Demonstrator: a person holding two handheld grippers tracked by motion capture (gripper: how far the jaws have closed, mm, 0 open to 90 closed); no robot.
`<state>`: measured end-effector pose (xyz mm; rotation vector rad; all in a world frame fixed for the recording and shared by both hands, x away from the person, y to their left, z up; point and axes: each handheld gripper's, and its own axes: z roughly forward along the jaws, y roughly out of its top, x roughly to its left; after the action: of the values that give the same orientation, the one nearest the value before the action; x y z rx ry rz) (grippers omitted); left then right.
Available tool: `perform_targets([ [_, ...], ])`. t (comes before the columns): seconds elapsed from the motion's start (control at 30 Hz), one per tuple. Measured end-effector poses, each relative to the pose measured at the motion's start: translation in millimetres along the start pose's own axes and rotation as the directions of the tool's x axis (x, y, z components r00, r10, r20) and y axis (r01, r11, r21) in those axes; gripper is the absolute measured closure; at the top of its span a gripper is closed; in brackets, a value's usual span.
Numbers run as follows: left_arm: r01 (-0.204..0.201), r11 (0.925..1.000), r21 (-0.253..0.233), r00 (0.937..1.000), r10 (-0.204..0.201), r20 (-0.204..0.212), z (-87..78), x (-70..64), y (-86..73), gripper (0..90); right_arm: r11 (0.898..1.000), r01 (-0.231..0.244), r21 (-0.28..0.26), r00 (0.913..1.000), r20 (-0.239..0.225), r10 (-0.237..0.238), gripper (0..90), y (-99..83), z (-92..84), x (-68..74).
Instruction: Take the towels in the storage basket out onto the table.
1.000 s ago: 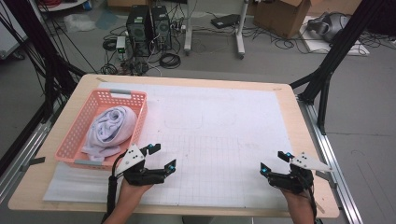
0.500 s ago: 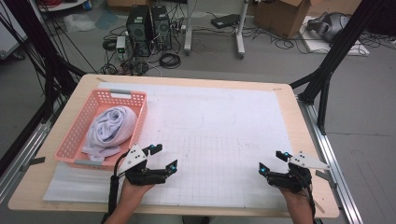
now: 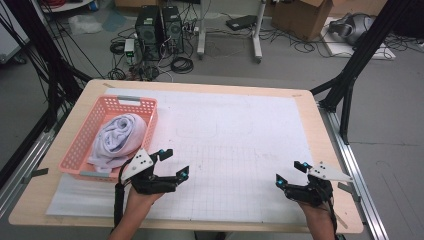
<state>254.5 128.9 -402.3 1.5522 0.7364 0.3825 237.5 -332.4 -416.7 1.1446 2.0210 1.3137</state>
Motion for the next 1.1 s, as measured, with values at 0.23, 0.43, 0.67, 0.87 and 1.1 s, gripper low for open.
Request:
perform_targets([
  [0.23, -0.025, 0.9997, 0.002, 0.9996, 0.025, -0.011, -6.6, 5.1, 19.5, 16.8, 1.000, 0.007, 0.006, 1.0000, 0.000, -0.007, 15.1, -0.3, 1.0, 0.4],
  [0.43, -0.047, 0.9989, 0.004, 0.9982, 0.048, -0.037, -13.9, 16.3, 37.1, 16.8, 1.000, 0.013, 0.012, 0.9999, -0.001, -0.013, 15.1, 0.4, 3.6, 0.9],
  [0.67, -0.021, 0.9998, -0.004, 0.9975, 0.021, -0.067, -24.2, 44.9, 58.6, 16.6, 0.999, 0.024, 0.023, 0.9997, -0.011, -0.024, 15.1, 1.3, 7.7, 1.7],
  [0.87, -0.015, 0.9997, 0.020, 0.9875, 0.018, -0.157, -39.3, 76.6, 74.7, 16.5, 1.000, 0.012, 0.022, 0.9998, -0.013, -0.012, 15.1, 1.8, 8.5, 0.7],
  [1.1, 0.000, 0.9966, 0.082, 0.9610, 0.022, -0.276, -54.2, 115.1, 85.6, 16.5, 0.999, 0.018, 0.030, 0.9996, -0.021, -0.017, 15.1, 1.6, 11.0, 0.7],
])
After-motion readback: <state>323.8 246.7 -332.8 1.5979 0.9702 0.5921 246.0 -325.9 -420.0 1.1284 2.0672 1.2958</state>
